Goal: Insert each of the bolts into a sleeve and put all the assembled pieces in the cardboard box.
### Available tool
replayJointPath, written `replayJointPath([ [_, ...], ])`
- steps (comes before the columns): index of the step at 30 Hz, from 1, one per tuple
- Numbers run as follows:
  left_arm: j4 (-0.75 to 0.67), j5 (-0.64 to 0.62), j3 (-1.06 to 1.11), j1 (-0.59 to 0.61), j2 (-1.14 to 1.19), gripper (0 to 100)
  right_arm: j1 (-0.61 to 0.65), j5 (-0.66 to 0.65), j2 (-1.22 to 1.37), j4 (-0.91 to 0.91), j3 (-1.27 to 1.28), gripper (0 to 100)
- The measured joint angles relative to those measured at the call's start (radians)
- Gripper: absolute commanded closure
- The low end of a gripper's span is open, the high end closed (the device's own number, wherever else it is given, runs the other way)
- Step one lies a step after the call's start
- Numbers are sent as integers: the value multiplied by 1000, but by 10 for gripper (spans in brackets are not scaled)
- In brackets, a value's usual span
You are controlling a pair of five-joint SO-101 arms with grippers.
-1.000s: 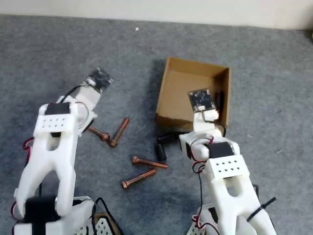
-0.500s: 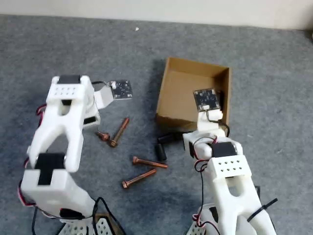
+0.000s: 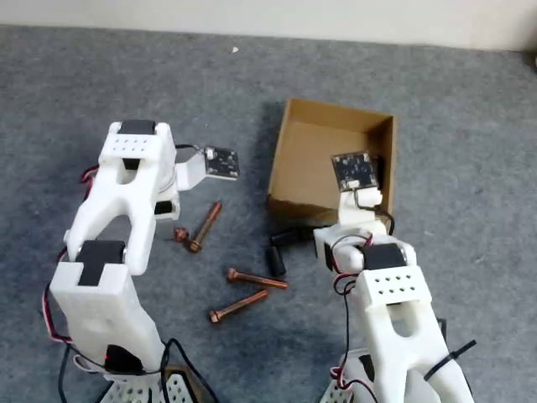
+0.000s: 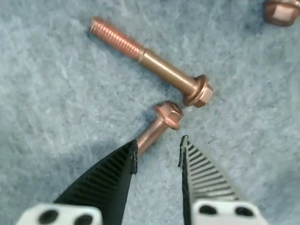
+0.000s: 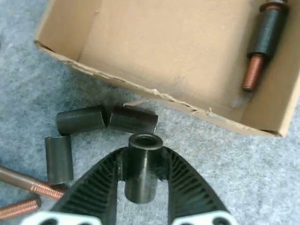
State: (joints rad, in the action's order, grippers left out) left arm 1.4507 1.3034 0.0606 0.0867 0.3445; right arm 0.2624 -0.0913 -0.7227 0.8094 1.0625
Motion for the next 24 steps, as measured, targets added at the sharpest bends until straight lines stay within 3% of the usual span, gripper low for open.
replayJointPath([
  [6, -34, 0, -2, -11, 100, 845, 0, 0, 0, 0, 0, 993],
  [14, -40, 0, -2, -15, 129, 995, 0, 0, 0, 0, 0, 993],
  [24, 9, -8, -15, -12, 127, 995, 0, 0, 0, 0, 0, 993],
])
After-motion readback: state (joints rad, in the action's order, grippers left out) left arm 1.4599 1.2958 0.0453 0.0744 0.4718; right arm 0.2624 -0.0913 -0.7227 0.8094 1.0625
